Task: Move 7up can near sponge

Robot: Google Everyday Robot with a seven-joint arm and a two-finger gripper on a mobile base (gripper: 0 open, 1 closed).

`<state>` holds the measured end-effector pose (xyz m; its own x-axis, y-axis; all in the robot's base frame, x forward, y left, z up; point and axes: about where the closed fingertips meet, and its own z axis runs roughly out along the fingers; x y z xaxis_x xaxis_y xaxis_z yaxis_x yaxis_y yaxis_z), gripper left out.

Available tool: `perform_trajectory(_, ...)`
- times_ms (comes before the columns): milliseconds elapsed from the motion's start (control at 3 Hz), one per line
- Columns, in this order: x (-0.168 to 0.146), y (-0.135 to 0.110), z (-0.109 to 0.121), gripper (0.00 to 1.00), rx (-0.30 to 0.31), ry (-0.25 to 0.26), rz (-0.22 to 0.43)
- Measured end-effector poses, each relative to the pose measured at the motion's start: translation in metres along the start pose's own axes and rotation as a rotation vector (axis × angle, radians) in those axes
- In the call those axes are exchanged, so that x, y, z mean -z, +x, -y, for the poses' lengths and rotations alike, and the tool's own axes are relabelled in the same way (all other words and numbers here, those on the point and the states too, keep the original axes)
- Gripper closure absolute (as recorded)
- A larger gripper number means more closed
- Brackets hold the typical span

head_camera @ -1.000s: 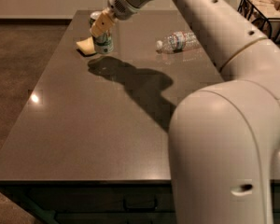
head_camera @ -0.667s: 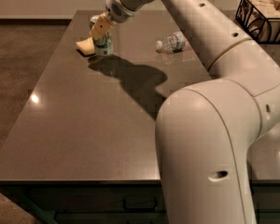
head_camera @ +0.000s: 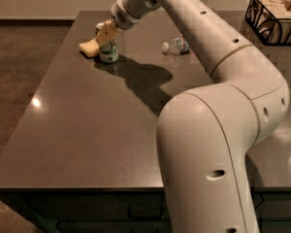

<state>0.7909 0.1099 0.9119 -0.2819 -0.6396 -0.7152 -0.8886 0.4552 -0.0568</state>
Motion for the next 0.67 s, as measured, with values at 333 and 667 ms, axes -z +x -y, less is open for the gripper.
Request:
perform_trajectory(333,-0.0038,0.0005,-0.0016,0.60,0.000,-0.005,-0.003)
perform_trajectory(667,-0.0078,0.0012,-0.0030,0.37,0.001,-0.010,-0.006)
